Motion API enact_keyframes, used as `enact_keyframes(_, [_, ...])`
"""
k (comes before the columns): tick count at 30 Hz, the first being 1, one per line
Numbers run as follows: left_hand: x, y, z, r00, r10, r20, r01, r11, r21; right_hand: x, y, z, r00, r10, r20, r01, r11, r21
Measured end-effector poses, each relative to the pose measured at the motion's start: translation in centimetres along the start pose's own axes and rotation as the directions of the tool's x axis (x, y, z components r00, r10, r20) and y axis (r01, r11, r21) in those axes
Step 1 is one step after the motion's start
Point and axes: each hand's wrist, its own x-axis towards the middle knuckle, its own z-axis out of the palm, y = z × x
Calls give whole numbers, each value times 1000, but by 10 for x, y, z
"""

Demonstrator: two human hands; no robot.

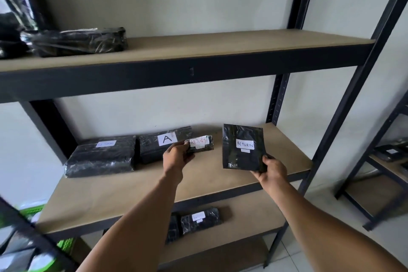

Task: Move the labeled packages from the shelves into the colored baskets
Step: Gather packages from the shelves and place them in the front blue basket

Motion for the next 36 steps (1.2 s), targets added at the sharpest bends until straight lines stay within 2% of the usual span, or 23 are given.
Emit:
enact_keyframes(7, [-57,13,-52,999,35,-32,-35,999,-18,-62,17,-6,1000,-10,30,12,997,-75])
enact_keyframes(14, [-151,25,-136,980,122,-154,-127,992,-20,-133,62,-6,989,67,130,-44,984,-172])
enact_keyframes(19, [-216,28,-223,954,120,-273,-141,988,-56,-201,129,-11,972,188,140,-151,959,-240])
enact_keyframes(24, [-263,57,-317,897,166,-409,-200,979,-40,-272,204,15,933,269,240,-157,904,-398])
enact_keyframes(28, [-292,84,-398,857,190,-478,-233,972,-30,-312,267,48,907,300,297,-126,864,-487])
enact_keyframes(36, [-324,155,-586,761,215,-612,-281,960,-13,-402,415,141,853,411,320,-195,822,-535])
